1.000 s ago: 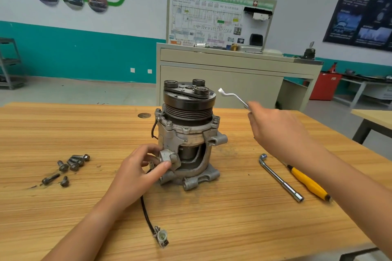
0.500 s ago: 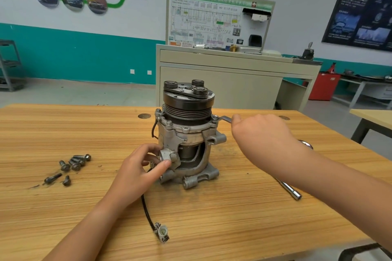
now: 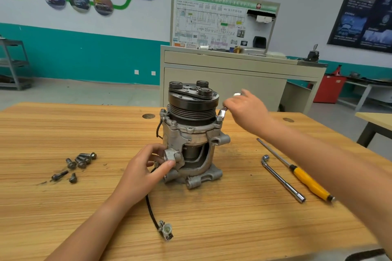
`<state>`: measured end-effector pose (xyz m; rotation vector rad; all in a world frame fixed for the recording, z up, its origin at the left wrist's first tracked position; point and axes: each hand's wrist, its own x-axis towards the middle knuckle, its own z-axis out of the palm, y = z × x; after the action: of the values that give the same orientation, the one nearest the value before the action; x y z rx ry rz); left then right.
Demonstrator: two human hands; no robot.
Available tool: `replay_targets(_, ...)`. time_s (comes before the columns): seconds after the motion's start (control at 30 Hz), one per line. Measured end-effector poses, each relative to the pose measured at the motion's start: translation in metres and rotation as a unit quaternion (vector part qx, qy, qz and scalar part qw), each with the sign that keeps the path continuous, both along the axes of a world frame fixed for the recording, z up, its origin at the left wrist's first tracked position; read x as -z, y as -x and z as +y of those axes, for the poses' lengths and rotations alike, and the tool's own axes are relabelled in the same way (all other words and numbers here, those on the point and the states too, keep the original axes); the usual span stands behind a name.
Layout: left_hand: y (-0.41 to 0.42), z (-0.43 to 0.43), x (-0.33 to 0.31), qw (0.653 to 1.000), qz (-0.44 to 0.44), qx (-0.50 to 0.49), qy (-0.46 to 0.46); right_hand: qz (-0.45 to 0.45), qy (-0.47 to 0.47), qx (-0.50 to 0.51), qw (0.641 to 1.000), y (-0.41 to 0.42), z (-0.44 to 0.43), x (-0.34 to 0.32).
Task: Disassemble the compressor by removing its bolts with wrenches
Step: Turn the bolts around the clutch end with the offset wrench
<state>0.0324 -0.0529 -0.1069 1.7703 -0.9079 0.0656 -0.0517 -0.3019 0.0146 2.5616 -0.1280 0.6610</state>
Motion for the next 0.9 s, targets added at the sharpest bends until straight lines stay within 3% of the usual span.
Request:
replay_targets(0.07,0.001,0.0,0.001,1.0,-0.002,-0.001,0.004,-0.084,-0.035,-0.059,0.994,-0.012,0.004,0.01)
replay_targets(0.17,0.001,0.0,0.001,1.0,-0.008,-0.001,0.006,-0.131,-0.089,-0.066,0.985,-0.008,0.008,0.011)
replay_targets(0.27,0.0,0.001,0.001,1.0,-0.017,-0.004,0.01,-0.23,-0.221,-0.046,0.947,0.019,0.008,-0.001)
replay_targets(0.37,0.001,-0.001,0.002,1.0,-0.023,-0.006,0.011,-0.206,-0.292,-0.056,0.932,0.058,0.018,-0.006)
replay_targets(0.53,-0.001,-0.002,0.001,1.0,-0.028,-0.013,0.005,-0.022,-0.142,0.09,0.986,0.09,0.044,-0.002)
replay_targets(0.77,0.0,-0.001,0.0,0.999,-0.038,-0.011,0.006,0.074,-0.052,0.205,0.975,0.074,0.066,-0.011)
replay_targets(0.9,0.0,-0.002,0.0,0.999,-0.039,-0.008,0.006,0.149,0.026,0.209,0.966,0.072,0.091,-0.02)
